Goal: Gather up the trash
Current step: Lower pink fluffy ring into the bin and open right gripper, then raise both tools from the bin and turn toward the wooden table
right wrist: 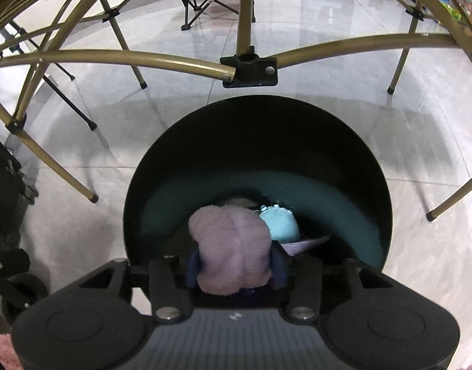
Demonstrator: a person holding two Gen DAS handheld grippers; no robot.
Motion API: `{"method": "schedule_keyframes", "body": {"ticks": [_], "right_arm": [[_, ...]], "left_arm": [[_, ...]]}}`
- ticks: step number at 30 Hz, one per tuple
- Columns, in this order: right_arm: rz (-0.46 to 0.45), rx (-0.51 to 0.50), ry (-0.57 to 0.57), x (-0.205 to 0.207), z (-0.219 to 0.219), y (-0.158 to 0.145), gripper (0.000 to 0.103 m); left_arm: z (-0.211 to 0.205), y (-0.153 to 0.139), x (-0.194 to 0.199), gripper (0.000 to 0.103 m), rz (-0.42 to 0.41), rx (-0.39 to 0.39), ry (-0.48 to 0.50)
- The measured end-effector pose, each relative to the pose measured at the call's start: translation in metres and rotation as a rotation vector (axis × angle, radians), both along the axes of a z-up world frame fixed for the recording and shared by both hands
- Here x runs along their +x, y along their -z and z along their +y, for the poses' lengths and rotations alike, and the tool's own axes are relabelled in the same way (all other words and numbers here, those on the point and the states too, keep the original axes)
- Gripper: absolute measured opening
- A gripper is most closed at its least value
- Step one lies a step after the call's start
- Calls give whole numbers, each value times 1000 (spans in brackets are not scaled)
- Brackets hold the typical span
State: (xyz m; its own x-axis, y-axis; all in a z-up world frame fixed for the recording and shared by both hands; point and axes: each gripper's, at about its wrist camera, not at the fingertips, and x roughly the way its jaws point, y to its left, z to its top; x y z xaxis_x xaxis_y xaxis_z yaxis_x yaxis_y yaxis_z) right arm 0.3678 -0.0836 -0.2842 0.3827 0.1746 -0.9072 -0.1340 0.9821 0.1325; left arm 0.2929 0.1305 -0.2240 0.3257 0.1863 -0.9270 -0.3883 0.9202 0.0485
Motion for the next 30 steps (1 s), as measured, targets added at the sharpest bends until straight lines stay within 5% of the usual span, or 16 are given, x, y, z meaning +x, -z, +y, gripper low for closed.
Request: {"method": "schedule_keyframes", "body": {"ticks": [2, 6, 30], "right_arm": [[2, -5, 5, 1, 0, 0, 92], [22, -15, 3, 1, 1, 2, 103], [3, -11, -6, 0, -3, -5, 103]], "left_arm": [[-1, 0, 0, 103, -1, 0, 3], [-3, -1, -2, 103, -4, 1, 5], [-10, -16, -2, 103, -52, -2, 35]]}}
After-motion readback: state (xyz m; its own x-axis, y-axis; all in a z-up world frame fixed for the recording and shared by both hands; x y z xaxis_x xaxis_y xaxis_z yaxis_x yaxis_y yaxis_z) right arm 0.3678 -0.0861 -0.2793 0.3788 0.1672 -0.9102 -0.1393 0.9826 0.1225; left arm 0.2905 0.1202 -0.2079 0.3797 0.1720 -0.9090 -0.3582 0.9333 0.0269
